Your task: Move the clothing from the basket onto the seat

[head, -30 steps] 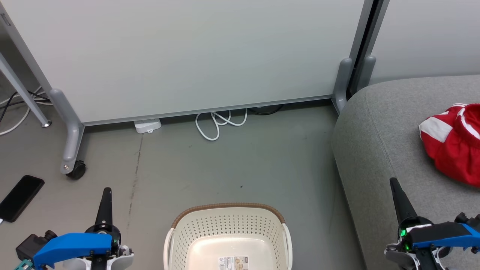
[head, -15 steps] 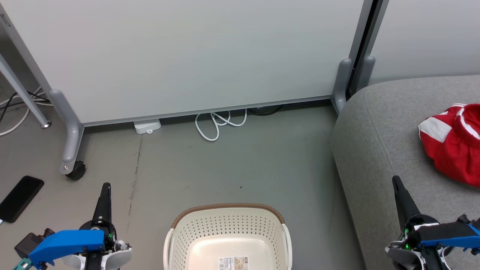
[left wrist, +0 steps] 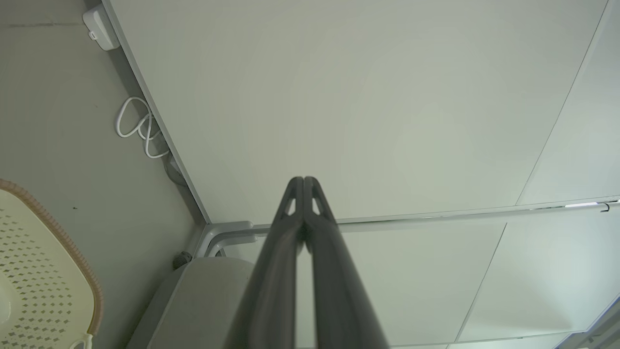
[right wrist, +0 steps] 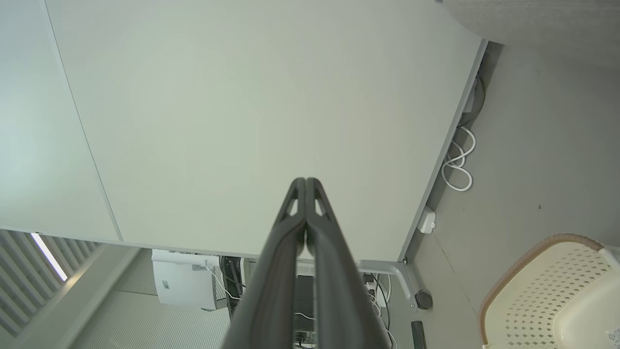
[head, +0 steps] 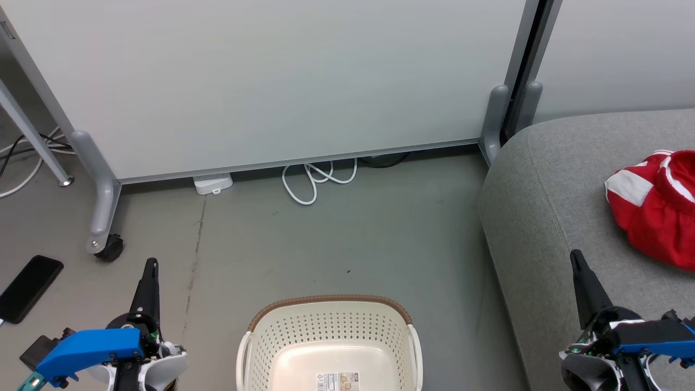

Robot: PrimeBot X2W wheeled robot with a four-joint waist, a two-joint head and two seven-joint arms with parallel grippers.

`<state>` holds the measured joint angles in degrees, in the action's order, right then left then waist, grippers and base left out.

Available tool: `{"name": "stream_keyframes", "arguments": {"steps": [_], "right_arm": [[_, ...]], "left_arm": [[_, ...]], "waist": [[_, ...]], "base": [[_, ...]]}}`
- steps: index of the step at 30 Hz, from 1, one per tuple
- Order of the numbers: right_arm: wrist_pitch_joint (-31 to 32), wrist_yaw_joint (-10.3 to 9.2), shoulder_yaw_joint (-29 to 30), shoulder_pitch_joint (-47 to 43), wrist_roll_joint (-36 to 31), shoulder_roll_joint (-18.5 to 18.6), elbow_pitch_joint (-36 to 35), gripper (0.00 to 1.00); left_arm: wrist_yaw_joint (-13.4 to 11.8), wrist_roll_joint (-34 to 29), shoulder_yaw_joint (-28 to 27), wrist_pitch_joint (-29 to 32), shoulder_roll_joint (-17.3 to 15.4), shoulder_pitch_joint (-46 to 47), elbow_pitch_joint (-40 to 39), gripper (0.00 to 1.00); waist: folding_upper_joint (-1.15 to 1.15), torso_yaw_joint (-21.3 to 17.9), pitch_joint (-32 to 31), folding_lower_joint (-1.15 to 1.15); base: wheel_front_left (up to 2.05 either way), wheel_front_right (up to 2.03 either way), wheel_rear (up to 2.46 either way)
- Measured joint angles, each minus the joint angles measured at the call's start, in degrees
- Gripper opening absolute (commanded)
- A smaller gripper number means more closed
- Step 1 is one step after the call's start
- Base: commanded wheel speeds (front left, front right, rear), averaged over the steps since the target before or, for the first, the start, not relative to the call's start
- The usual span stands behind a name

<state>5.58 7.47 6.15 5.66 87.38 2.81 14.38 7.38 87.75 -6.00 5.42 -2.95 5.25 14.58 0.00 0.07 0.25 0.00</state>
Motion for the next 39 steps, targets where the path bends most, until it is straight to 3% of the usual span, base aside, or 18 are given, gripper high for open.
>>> {"name": "stream_keyframes", "arguments": {"steps": [13,39], "right_arm": [[0.94,0.00,0.36,0.13,4.95,0.00,-0.26,0.00],[0.94,0.00,0.38,0.20,4.95,0.01,-0.27,0.00]], "left_arm": [[0.00,4.57,-0.52,1.11,0.04,0.67,-0.45,0.00],[0.00,4.57,-0.53,1.12,0.04,0.70,-0.47,0.00]], "waist": [[0.00,-0.07,-0.07,0.00],[0.00,-0.07,-0.07,0.00]], "base": [[0.00,0.00,0.00],[0.00,0.00,0.00]]}}
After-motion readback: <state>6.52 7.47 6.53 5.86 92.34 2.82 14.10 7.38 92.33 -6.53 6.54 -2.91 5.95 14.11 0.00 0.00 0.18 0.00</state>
